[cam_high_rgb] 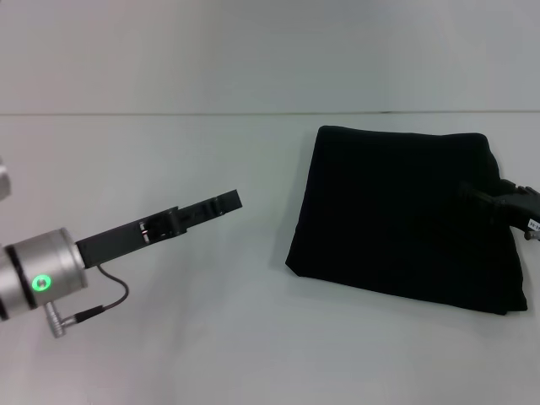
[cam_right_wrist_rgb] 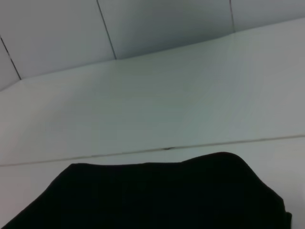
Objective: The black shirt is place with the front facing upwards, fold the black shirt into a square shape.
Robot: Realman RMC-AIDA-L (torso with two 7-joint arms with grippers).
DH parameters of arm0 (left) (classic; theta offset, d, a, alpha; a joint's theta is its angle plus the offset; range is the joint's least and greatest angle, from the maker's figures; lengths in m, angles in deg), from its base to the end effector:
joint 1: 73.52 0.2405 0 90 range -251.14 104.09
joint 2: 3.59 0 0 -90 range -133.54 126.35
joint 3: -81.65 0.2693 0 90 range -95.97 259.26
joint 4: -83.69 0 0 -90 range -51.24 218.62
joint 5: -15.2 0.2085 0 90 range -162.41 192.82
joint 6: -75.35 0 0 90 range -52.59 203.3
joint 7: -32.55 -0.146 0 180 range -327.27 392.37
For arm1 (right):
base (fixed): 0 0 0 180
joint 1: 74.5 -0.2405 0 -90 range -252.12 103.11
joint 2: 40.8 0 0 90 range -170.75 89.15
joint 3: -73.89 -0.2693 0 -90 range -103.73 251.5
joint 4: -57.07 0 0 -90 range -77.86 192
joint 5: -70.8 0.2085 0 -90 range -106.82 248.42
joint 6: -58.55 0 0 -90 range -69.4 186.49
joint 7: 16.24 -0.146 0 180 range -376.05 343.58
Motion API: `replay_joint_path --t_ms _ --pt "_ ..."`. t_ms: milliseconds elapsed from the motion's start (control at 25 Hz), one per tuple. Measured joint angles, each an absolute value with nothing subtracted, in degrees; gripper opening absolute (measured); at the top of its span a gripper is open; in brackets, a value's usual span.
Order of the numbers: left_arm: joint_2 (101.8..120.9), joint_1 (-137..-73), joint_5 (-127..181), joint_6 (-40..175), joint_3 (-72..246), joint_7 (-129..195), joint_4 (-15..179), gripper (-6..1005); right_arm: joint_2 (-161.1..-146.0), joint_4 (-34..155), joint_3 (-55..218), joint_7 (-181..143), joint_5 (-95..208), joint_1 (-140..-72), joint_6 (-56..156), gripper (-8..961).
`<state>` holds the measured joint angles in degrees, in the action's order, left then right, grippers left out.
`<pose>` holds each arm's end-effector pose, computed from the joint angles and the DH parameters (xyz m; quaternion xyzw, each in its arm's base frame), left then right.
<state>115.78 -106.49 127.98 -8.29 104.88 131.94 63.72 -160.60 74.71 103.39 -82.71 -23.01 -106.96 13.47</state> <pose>-0.2806 0.3398 -0.0314 -0.7712 -0.5001 -0.3809 0.0999 0.3555 0.3838 -0.0196 -0.7611 0.4226 0.2163 0.4420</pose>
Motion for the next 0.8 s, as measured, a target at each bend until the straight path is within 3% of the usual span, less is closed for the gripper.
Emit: replay_joint_path --t_ms 560,800 --pt "115.62 -114.7 128.0 2.6 111.4 154.9 65.6 948 -160.59 78.2 103.0 -65.4 -23.7 -99.2 -11.9 868" --pt "118.18 -118.4 128.0 16.1 118.2 158.1 66.4 948 -160.67 73.7 103.6 -56.3 -25.7 -96.5 -15.2 868"
